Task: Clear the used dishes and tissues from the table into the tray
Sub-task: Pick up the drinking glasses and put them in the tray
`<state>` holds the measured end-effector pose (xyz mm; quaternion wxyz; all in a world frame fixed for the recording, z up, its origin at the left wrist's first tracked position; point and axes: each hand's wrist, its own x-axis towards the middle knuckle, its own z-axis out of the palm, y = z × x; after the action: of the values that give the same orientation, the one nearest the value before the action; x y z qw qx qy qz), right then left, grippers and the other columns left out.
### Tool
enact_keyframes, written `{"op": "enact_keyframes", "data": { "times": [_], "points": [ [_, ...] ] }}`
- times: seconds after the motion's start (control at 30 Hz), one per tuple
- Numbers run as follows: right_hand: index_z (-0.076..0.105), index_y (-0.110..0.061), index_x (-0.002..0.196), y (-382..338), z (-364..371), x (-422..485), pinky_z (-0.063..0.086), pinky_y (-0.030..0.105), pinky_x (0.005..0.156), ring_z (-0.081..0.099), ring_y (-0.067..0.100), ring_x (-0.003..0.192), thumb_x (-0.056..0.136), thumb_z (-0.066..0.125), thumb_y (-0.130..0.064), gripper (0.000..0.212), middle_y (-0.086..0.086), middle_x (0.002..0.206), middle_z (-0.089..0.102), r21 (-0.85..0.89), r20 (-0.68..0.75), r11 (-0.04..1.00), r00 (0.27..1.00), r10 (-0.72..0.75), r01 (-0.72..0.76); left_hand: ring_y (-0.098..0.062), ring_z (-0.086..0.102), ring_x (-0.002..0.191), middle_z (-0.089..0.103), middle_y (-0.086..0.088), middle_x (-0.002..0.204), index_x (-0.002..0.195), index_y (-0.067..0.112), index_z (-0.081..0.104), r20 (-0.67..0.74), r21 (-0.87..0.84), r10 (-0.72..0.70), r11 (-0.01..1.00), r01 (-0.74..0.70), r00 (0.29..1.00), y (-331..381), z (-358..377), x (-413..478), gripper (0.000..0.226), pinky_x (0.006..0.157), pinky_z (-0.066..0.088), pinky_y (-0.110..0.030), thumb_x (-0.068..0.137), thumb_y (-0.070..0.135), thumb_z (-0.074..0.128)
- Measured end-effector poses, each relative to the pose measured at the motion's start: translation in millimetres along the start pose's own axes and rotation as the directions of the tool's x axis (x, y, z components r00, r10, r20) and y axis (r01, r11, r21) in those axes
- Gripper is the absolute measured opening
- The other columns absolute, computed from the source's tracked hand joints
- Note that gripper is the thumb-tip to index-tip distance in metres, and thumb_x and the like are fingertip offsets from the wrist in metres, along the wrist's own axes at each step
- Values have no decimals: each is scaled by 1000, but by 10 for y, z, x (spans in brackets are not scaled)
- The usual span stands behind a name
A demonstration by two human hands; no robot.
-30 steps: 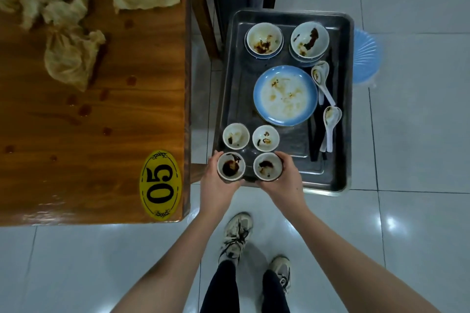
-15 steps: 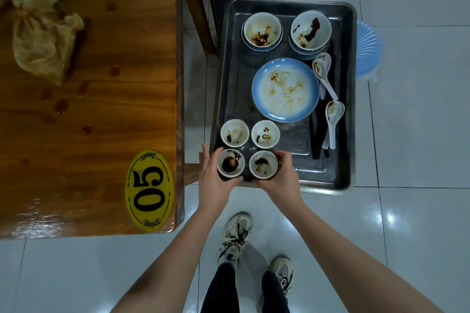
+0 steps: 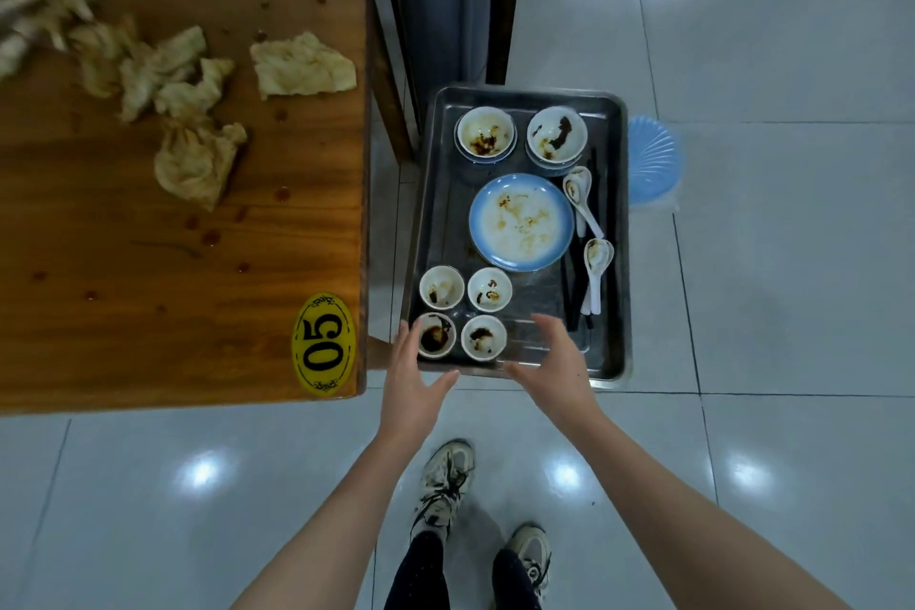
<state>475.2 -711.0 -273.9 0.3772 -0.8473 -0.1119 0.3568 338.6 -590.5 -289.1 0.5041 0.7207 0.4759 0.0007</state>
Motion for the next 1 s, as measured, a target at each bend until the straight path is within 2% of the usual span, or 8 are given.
{"op": "enact_keyframes", "data": {
  "times": [0.1, 0.2, 0.37, 0.47, 0.57, 0.7, 0.8, 1.0],
  "points": [
    [48, -22, 130, -202, -271, -160, 37, 7, 76, 52, -7, 90, 76, 78, -12, 63, -8, 122, 56, -18, -24, 999, 999, -37, 37, -11, 31, 139, 34, 6, 151, 146, 20, 34, -15, -48, 27, 998, -27, 1000, 287, -82, -206, 70, 113, 29, -30, 86, 16, 69],
    [50, -22, 130, -422, -533, -386, 39, 15, 89, 51, 1, 107, 78, 75, -11, 59, -9, 124, 56, -33, -51, 995, 994, -99, 98, -12, 47, 125, 49, 7, 136, 137, 21, 45, 10, -137, 15, 991, -13, 1000, 600, -171, -441, 55, 104, 41, -33, 87, 17, 68],
    [53, -16, 127, -767, -804, -864, 43, 29, 100, 54, 14, 114, 79, 72, -2, 53, -4, 121, 59, 15, -42, 987, 986, -159, 159, -5, 60, 90, 61, 2, 114, 128, 21, 53, -10, -189, 42, 981, -43, 999, 1020, -366, -870, 42, 69, 46, -11, 88, 16, 65],
    [54, -17, 127, -1022, -929, -1118, 41, 22, 96, 53, 10, 113, 80, 71, -3, 51, -7, 117, 59, 12, -26, 974, 974, -225, 226, -4, 61, 88, 64, 1, 109, 123, 23, 56, -70, -198, 86, 975, -98, 994, 1264, -630, -1114, 37, 68, 44, -9, 88, 16, 65],
    [53, -20, 129, -1360, -1002, -1297, 40, 28, 101, 50, 13, 117, 83, 69, -7, 50, -2, 126, 56, -8, -16, 965, 965, -261, 261, -2, 60, 90, 62, 6, 105, 124, 22, 55, -160, -198, 112, 970, -143, 981, 1481, -1042, -1312, 37, 70, 44, -7, 89, 16, 65],
    [53, -21, 129, -1873, -1012, -1504, 36, 20, 95, 49, 12, 120, 85, 68, -9, 48, -4, 128, 55, -11, -8, 936, 936, -352, 352, -13, 58, 101, 61, 5, 112, 126, 27, 53, -248, -192, 115, 967, -165, 962, 1622, -1670, -1524, 36, 77, 50, -25, 91, 22, 62],
    [52, -24, 129, -2280, -1002, -1616, 36, 20, 93, 50, 9, 118, 85, 68, -12, 47, -8, 126, 57, -25, 0, 909, 909, -417, 417, -12, 59, 99, 62, 4, 109, 126, 25, 53, -320, -184, 139, 961, -205, 937, 1639, -2128, -1611, 36, 71, 45, -15, 91, 21, 62],
    [54, -21, 125, -3040, -707, -1786, 37, 20, 88, 52, 7, 112, 84, 70, -12, 45, -9, 118, 59, -43, 1, 841, 842, -540, 540, -8, 58, 93, 62, 5, 103, 124, 22, 54, -416, -169, 169, 951, -258, 893, 1551, -3078, -1609, 34, 74, 44, -15, 91, 21, 62]
  ]
}}
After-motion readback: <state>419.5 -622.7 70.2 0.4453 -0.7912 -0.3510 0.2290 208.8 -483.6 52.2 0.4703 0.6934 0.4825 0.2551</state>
